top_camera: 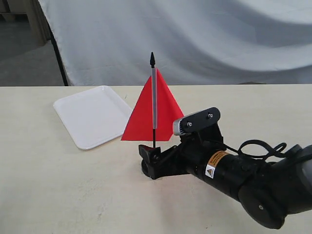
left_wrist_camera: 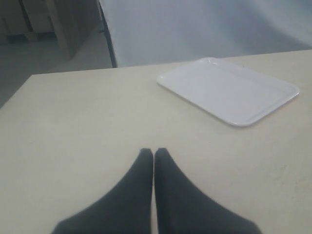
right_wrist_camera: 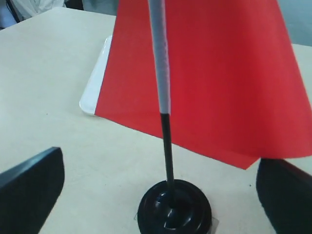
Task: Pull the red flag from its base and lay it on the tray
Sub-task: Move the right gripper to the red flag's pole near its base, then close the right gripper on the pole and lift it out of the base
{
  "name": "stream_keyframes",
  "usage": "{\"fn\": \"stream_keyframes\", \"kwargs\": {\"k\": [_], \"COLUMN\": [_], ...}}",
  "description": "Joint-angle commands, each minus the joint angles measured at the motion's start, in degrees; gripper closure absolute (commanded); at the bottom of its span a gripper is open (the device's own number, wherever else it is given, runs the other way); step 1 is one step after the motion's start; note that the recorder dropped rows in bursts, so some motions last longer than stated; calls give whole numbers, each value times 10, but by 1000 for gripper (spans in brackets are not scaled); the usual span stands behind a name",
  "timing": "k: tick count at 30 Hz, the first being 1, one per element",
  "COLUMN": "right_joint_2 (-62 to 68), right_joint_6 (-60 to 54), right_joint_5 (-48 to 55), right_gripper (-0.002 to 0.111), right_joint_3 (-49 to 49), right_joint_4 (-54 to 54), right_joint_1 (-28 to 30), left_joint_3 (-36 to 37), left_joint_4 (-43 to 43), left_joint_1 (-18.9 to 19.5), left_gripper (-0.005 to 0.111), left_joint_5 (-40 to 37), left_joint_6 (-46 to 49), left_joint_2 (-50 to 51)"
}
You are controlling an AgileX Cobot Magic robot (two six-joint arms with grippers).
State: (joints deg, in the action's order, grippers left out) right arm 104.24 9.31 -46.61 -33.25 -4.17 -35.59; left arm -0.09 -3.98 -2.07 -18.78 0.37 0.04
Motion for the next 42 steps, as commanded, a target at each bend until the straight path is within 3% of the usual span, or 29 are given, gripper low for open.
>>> {"fn": "stream_keyframes", "kwargs": {"k": [1,5,14,17,19,21,22,23,30,36,39,42], "right_joint_2": [44,86,147,147,147,147,147,147,136,44,-22,-53], "right_joint_6": [-17,-29,-34,-32,-33,-33,-32,-26,-30,-33,-20,-19], "right_joint_5": [-106,-159,-161,-160,-160,-156,-147,-135,-130,-115,-1,222], "right_gripper": [4,4,4,10,29,65,91,107,109,109,109,109], "right_joint_3": [0,-14,-77,-80,-80,-80,-80,-80,-80,-82,-117,-195], "right_joint_4": [2,12,13,14,14,10,1,-15,-26,-32,-32,-5], "right_joint_1": [0,0,0,0,0,0,0,0,0,0,0,-6], "left_joint_3": [1,1,1,1,1,1,1,1,1,1,1,1], "left_joint_4": [-3,-3,-3,-3,-3,-3,-3,-3,-3,-3,-3,-3], "left_joint_1": [1,1,-1,-1,-1,-1,-1,-1,-1,-1,-1,-1], "left_gripper": [105,105,105,105,105,105,105,105,105,105,105,105], "left_joint_5": [8,8,8,8,8,8,8,8,8,8,8,8], "left_joint_6": [-4,-4,-4,-4,-4,-4,-4,-4,-4,-4,-4,-4], "left_joint_2": [0,0,0,0,0,0,0,0,0,0,0,0]}}
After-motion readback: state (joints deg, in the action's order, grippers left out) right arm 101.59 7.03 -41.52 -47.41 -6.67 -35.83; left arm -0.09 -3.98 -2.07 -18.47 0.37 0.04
